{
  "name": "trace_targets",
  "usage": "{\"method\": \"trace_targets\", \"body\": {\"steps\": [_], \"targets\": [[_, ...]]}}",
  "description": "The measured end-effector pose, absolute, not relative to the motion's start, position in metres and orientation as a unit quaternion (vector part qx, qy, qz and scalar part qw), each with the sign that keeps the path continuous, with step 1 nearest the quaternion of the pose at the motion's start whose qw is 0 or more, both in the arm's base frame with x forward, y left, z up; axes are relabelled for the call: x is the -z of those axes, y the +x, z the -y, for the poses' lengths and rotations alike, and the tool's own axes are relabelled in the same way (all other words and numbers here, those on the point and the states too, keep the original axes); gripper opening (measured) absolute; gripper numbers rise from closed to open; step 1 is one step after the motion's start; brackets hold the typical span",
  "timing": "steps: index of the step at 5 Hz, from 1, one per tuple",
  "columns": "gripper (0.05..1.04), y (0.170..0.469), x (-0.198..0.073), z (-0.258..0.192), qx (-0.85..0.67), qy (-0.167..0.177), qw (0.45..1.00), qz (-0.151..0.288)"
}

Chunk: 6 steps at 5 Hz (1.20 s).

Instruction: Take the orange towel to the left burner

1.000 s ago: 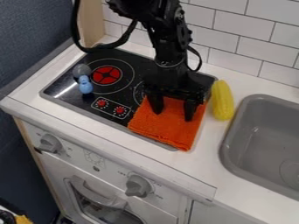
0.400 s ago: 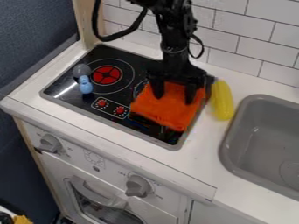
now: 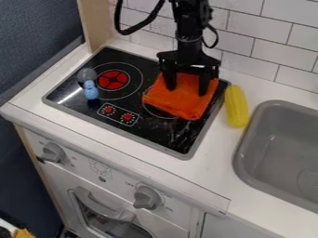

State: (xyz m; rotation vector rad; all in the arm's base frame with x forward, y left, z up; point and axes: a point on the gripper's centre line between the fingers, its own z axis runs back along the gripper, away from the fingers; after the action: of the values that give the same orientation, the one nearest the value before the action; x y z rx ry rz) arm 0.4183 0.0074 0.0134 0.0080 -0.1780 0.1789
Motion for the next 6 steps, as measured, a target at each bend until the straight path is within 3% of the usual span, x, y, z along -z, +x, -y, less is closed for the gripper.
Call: {"method": "trace_targets", "body": {"steps": [3,6], "targets": [[0.998,0.425,-0.012,-0.077,-0.195,-0.007,0.977,0.083],[0.998,0.424,-0.012,-0.120,-0.250,0.027,0.965,0.068]]}}
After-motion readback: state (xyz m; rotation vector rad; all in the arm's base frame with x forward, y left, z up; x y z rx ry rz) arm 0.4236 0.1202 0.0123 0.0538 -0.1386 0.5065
